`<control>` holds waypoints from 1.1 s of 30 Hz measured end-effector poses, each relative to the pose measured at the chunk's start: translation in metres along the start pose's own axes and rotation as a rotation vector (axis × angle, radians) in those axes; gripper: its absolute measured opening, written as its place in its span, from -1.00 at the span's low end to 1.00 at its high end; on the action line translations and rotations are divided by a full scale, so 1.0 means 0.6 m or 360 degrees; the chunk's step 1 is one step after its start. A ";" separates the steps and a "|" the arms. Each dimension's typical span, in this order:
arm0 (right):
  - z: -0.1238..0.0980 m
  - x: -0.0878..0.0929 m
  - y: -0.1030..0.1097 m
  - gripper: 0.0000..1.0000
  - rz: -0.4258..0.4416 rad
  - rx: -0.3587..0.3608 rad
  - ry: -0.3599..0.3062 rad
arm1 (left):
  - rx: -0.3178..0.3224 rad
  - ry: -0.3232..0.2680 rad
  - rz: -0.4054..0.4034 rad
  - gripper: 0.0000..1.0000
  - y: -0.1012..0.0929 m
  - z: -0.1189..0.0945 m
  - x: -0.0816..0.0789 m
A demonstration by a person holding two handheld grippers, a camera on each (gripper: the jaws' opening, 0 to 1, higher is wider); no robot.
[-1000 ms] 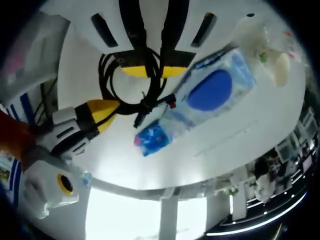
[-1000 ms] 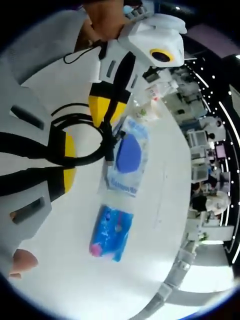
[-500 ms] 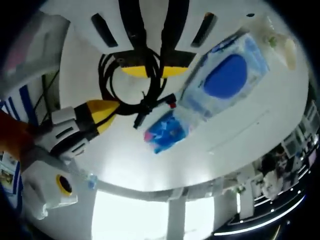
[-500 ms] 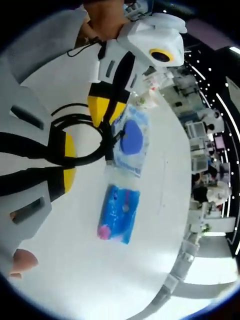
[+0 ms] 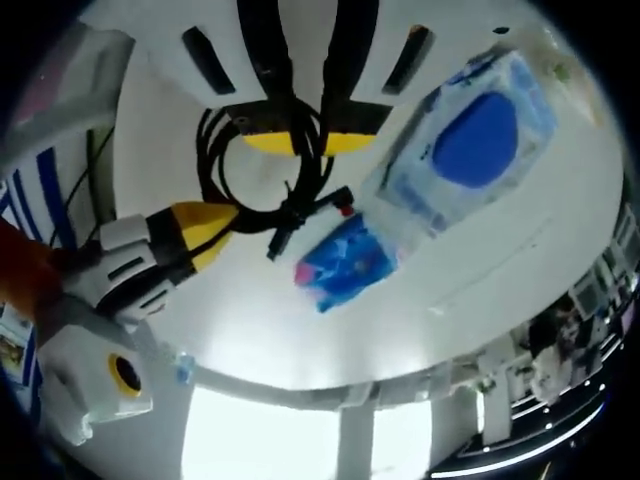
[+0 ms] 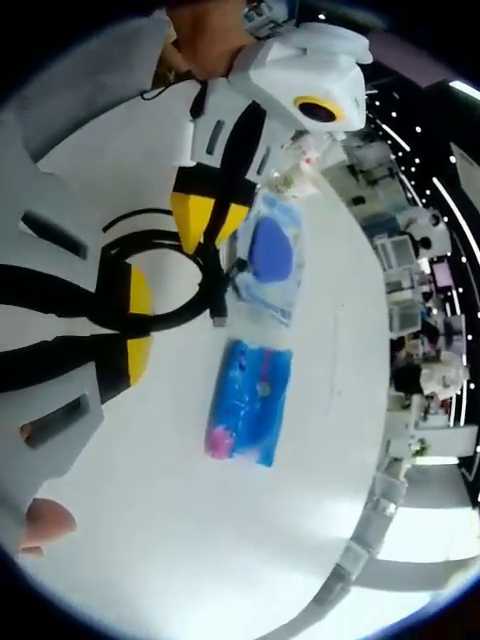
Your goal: Arrange the tabletop items into an orderly group along one side of the table until the central work area is clear of visible clutter.
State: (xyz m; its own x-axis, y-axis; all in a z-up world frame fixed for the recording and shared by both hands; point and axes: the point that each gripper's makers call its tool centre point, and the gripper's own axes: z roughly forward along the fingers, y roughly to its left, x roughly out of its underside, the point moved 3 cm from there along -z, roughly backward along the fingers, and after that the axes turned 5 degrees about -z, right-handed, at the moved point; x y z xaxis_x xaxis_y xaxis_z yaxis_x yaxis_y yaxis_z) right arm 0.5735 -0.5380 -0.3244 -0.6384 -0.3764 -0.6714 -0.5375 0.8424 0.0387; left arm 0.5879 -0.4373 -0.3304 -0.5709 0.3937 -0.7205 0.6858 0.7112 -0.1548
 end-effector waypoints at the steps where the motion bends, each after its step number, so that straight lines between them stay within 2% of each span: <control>1: 0.002 0.001 0.000 -0.93 0.0000 -0.0002 0.0004 | -0.0002 0.0003 -0.0001 -0.90 0.001 0.002 0.001; 20: 0.057 0.009 -0.020 -0.92 0.0026 -0.0040 0.0083 | -0.0023 0.0094 -0.0081 -0.88 0.027 0.043 0.018; 33: 0.082 0.015 -0.026 -0.90 0.0034 -0.0056 0.0133 | -0.0020 0.0130 -0.0150 -0.86 0.036 0.053 0.028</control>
State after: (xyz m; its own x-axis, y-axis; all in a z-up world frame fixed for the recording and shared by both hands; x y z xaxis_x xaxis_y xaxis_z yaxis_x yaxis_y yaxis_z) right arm 0.6031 -0.5356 -0.3676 -0.6931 -0.3905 -0.6059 -0.5410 0.8372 0.0794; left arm 0.6073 -0.4340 -0.3672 -0.6679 0.3705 -0.6455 0.6218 0.7543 -0.2104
